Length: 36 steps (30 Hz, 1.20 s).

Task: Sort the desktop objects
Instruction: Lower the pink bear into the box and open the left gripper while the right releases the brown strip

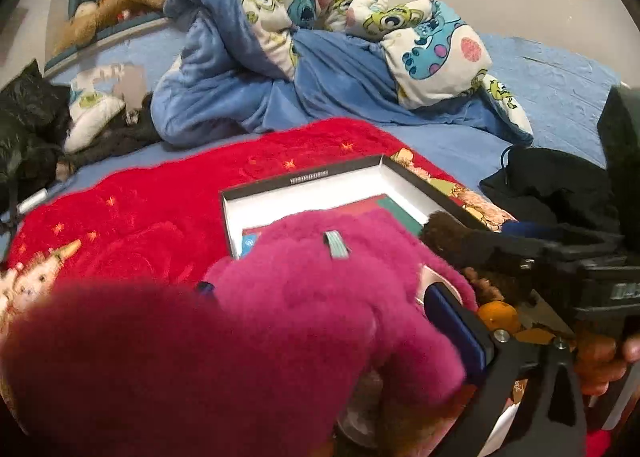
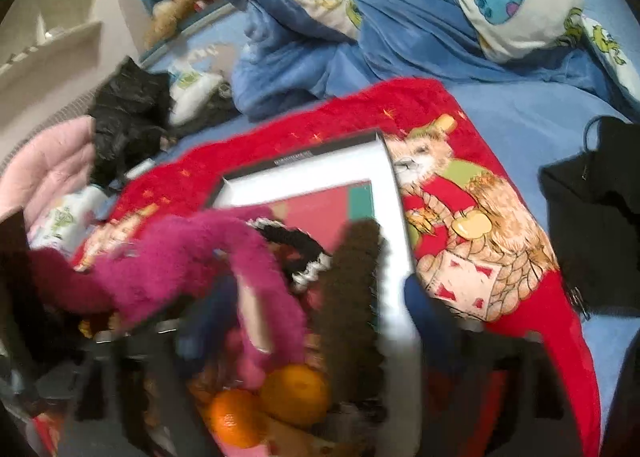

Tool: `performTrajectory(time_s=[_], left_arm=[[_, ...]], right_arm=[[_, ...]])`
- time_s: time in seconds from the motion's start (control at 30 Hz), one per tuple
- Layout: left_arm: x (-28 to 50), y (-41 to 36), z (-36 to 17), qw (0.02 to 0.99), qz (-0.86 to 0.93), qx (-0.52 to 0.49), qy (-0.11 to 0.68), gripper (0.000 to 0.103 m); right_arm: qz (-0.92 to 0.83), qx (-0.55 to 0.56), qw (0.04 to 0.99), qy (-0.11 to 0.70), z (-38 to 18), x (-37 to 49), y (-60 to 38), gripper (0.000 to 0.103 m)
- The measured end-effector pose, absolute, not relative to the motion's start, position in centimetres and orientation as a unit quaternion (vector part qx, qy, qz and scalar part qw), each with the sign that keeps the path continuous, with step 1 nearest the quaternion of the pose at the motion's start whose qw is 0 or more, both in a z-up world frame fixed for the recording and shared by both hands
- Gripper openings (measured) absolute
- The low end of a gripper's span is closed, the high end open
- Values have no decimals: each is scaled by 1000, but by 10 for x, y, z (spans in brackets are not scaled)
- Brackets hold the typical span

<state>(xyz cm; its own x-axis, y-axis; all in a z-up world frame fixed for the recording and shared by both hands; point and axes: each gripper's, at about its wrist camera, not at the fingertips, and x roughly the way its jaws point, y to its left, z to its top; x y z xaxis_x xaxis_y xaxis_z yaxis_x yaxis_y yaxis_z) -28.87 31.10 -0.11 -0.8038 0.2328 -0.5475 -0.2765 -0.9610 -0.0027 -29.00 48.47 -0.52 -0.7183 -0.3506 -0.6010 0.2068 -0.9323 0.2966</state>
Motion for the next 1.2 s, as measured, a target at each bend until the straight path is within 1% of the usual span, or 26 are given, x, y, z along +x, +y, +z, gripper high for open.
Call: performTrajectory(time_s=[0.03,0.13,0.33,0.6,0.9,1.1,1.2], left_arm=[[-285,312,0,135,951,-274,45,103],[-280,319,1,146,952,-263,61,103],[-274,327,3,143,955,-250,76,103],[-278,319,1,152,951,-264,53,103],[-274,324,4,170,950,-257,60,103],[-264,318,20,185,951,-245,39,103],[-257,314,32,196,951,-237,23,103]], right_arm=[[-925,334,150,-102,-2,-288,484,103],[-936,313,132,-92,4,-284,483,103],[-930,311,145,-131,-1,-287,494,103],[-928,310,153,-143,-1,-286,498,103],[-934,299,150,-128,3,-281,494,103],[-937,286,148,-136,15,-274,495,103],[-943,276,140,-124,28,-268,491,103]])
